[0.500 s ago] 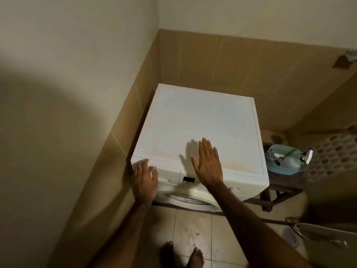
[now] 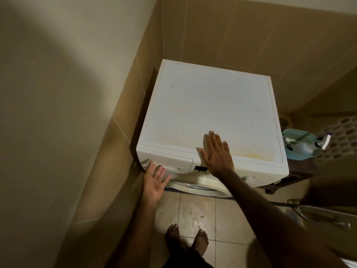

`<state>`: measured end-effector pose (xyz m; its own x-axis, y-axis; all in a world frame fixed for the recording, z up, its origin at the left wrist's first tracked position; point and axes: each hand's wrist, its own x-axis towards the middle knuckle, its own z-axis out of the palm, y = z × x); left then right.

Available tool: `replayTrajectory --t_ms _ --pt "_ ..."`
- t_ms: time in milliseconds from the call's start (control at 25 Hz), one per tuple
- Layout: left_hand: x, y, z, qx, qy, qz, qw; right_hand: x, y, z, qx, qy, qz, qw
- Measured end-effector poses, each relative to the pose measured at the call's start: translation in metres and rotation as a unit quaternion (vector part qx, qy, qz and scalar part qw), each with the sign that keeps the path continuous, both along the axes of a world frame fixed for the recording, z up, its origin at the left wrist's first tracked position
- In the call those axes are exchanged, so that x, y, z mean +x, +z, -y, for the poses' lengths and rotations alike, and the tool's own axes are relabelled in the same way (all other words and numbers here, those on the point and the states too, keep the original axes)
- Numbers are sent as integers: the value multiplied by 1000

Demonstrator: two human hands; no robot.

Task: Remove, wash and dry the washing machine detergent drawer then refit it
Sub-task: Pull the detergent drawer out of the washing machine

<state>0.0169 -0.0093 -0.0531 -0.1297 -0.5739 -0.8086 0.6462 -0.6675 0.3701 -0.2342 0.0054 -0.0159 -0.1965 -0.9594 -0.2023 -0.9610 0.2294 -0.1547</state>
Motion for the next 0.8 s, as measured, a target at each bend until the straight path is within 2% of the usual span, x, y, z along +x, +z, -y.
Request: replayTrajectory --t_ms 120,280,560,800 --pt "-5 -6 3 14 30 -52 998 3 -5 8 10 7 -14 1000" --pt "-9 -14 11 -23 21 -81 996 5 -12 8 12 8 -19 1000" --pt "2 -17 20 -54 -45 -78 994 1 -11 10 33 20 -28 999" --pt "6 -19 27 -44 -98 -66 992 5 -7 12 35 9 -15 999"
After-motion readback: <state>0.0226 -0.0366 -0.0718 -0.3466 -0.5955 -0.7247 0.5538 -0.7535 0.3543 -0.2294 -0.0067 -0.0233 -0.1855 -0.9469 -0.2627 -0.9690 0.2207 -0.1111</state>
